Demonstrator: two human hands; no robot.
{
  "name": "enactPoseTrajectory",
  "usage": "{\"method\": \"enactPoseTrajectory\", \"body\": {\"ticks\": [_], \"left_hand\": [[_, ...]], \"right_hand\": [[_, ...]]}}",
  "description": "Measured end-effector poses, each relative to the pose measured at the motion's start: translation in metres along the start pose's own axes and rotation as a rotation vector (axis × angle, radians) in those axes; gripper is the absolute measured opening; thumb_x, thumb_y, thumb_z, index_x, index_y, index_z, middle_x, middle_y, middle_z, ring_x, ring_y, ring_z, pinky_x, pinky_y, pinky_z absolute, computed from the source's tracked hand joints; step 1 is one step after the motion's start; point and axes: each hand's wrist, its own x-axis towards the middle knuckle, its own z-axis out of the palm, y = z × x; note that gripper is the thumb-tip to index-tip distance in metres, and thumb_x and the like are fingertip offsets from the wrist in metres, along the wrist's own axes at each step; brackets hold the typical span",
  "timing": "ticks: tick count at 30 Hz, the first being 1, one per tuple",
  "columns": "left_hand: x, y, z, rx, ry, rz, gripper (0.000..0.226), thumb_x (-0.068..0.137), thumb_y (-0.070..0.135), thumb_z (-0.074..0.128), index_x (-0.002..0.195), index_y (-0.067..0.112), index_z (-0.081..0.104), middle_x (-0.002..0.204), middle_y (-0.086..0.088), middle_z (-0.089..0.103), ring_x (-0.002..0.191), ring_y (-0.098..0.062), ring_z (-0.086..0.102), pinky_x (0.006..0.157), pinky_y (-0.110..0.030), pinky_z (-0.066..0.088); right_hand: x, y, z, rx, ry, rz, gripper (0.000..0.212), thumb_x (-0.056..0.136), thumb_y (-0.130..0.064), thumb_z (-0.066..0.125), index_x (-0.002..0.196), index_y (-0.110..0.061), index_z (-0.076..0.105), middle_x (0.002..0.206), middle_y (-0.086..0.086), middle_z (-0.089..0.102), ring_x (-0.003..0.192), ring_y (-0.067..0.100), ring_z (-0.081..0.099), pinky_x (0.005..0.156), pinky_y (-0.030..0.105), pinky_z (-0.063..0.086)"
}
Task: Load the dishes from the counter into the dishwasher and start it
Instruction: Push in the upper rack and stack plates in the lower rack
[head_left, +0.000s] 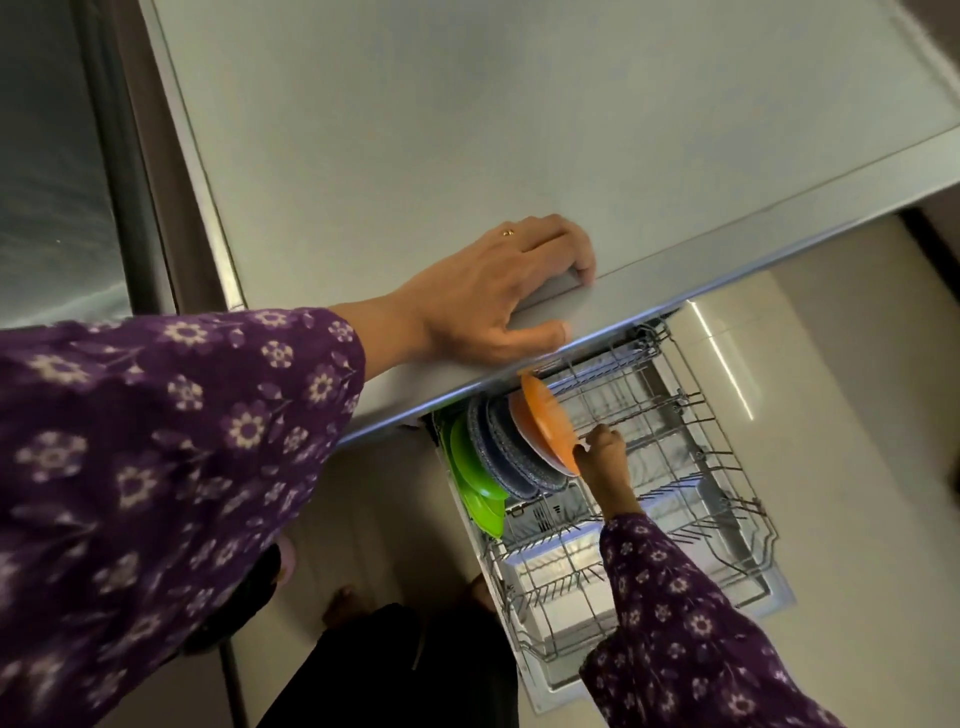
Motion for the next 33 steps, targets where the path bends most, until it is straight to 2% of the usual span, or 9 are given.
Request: {"method": "enactPoseTrajectory", "body": {"ticks": [5, 8, 11, 13, 17, 19, 22, 28, 33], "left_hand": [[-0.004, 0.005, 0.000, -0.016, 0.037, -0.018, 0.033, 0.085, 0.030, 0.055, 0.111, 0.010, 0.054, 0.111, -0.001, 0.055, 0.103, -0.017, 0.051, 0.093, -0.034, 0.040], [-0.007, 0.009, 0.000, 0.030, 0.097, -0.061, 0.029, 0.089, 0.029, 0.054, 0.112, 0.011, 0.055, 0.110, 0.000, 0.057, 0.098, -0.015, 0.052, 0.091, -0.029, 0.041], [-0.018, 0.019, -0.005, 0.132, 0.171, -0.155, 0.029, 0.092, 0.033, 0.046, 0.111, 0.013, 0.056, 0.110, 0.000, 0.059, 0.094, -0.014, 0.053, 0.088, -0.033, 0.045], [-0.034, 0.028, -0.005, 0.179, 0.198, -0.187, 0.029, 0.095, 0.031, 0.042, 0.108, 0.011, 0.057, 0.106, -0.003, 0.061, 0.090, -0.017, 0.055, 0.083, -0.037, 0.047], [-0.107, 0.043, -0.016, 0.107, 0.241, -0.239, 0.041, 0.093, 0.038, 0.037, 0.108, 0.006, 0.058, 0.106, -0.008, 0.062, 0.093, -0.024, 0.058, 0.081, -0.037, 0.046], [-0.161, 0.043, -0.039, 0.075, 0.285, -0.271, 0.039, 0.093, 0.038, 0.040, 0.108, 0.007, 0.058, 0.105, -0.008, 0.062, 0.094, -0.025, 0.058, 0.083, -0.038, 0.046], [-0.260, 0.024, -0.093, 0.128, 0.311, -0.320, 0.038, 0.092, 0.038, 0.042, 0.105, 0.007, 0.059, 0.101, -0.007, 0.063, 0.094, -0.025, 0.057, 0.084, -0.031, 0.040], [-0.504, -0.030, -0.209, 0.280, 0.510, -0.737, 0.038, 0.090, 0.041, 0.039, 0.095, 0.008, 0.059, 0.093, -0.009, 0.062, 0.089, -0.028, 0.058, 0.078, -0.029, 0.037], [-0.671, -0.044, -0.242, 0.324, 0.572, -1.021, 0.046, 0.088, 0.047, 0.035, 0.095, 0.007, 0.058, 0.092, -0.011, 0.061, 0.089, -0.032, 0.059, 0.080, -0.037, 0.042]], "right_hand": [[-0.076, -0.023, -0.012, -0.001, 0.018, -0.020, 0.025, 0.087, -0.010, 0.058, 0.111, 0.000, 0.056, 0.114, 0.016, 0.055, 0.097, 0.027, 0.056, 0.074, 0.024, 0.041], [-0.126, -0.053, -0.017, -0.033, -0.005, -0.119, 0.023, 0.089, -0.010, 0.055, 0.109, 0.002, 0.057, 0.108, 0.016, 0.058, 0.093, 0.028, 0.060, 0.071, 0.021, 0.043], [-0.183, -0.092, -0.022, -0.023, 0.009, -0.221, 0.015, 0.089, -0.009, 0.054, 0.100, 0.001, 0.058, 0.096, 0.014, 0.059, 0.082, 0.031, 0.062, 0.076, 0.038, 0.054], [-0.213, -0.117, -0.025, -0.015, 0.041, -0.298, 0.013, 0.090, -0.008, 0.053, 0.097, 0.001, 0.058, 0.090, 0.012, 0.058, 0.080, 0.032, 0.062, 0.073, 0.041, 0.053], [-0.264, -0.171, -0.024, -0.098, 0.123, -0.460, 0.013, 0.092, -0.011, 0.049, 0.091, 0.000, 0.056, 0.087, 0.016, 0.063, 0.063, 0.025, 0.051, 0.055, 0.033, 0.039], [-0.288, -0.207, -0.017, -0.186, 0.110, -0.480, 0.015, 0.092, -0.016, 0.049, 0.093, -0.002, 0.056, 0.081, 0.014, 0.061, 0.067, 0.028, 0.052, 0.057, 0.030, 0.034], [-0.319, -0.270, 0.004, -0.190, 0.055, -0.526, 0.018, 0.083, -0.025, 0.055, 0.090, -0.009, 0.059, 0.087, 0.014, 0.067, 0.084, 0.034, 0.062, 0.065, 0.034, 0.044], [-0.398, -0.439, 0.067, -0.046, -0.187, -0.829, 0.002, 0.079, -0.016, 0.063, 0.079, -0.015, 0.064, 0.067, -0.002, 0.064, 0.062, 0.008, 0.057, 0.061, 0.017, 0.043], [-0.439, -0.572, 0.140, -0.005, -0.425, -0.892, 0.008, 0.081, -0.019, 0.061, 0.074, -0.021, 0.058, 0.068, 0.002, 0.067, 0.070, 0.020, 0.069, 0.070, 0.036, 0.054]]}}
